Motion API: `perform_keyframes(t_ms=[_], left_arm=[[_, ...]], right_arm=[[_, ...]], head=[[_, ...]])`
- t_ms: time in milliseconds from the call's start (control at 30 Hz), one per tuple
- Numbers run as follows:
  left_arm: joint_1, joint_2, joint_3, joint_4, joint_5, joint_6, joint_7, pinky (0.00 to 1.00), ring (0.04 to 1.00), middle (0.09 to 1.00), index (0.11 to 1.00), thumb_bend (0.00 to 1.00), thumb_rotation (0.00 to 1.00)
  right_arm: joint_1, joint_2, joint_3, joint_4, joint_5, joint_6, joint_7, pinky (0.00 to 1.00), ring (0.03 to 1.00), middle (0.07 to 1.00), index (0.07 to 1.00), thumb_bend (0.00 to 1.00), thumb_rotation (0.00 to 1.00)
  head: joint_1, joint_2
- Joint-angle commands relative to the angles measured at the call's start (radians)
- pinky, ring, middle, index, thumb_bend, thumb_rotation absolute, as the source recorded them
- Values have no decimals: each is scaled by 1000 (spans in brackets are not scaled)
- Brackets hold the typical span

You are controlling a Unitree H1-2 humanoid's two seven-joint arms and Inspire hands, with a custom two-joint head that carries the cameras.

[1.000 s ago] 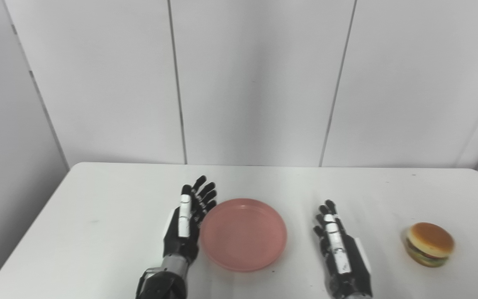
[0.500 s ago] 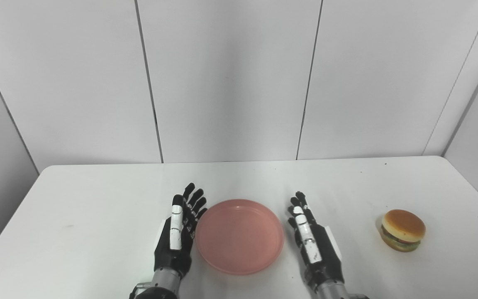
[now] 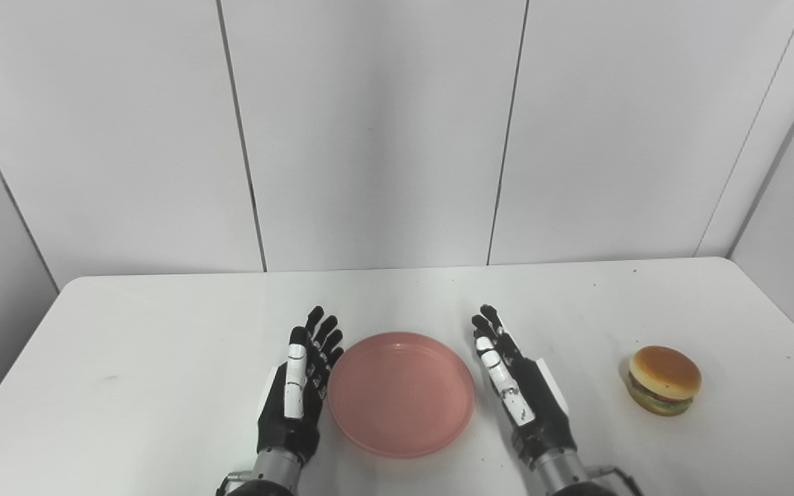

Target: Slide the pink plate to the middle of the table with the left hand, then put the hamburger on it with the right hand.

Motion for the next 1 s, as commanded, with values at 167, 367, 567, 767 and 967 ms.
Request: perform_keyframes(t_ms=[167,367,567,767,967], left_arm=[[34,-28,-1,84,38,-57,41,1000,979,989,994,694,997],[43,-14,-9,78,37,-65,24,1000,987,997,1000,666,1000],[46,3,-11,82,42,-85,24,1000,981,995,998,660,1000],[48,20,-2,83,23,-79,11,1000,987,991,991,674,1000],[47,39,-5,81,30,-76,2,1000,987,992,990,696,1000]], right_arm=[[-100,-172,-68,-65,-53,-92,31,863,865,856,905,738,657],[-107,-321,-92,-180,-213,-6,34,850,875,861,894,753,565],[-123,-462,-76,-201,-383,67,95,780,882,898,881,807,480],[-144,-552,-53,-217,-468,139,196,779,884,893,854,806,210],[-168,-606,-15,-215,-598,235,276,790,909,903,861,835,220]], head=[[-23,3],[-62,0],[-115,-7],[-174,-6],[-212,-8]])
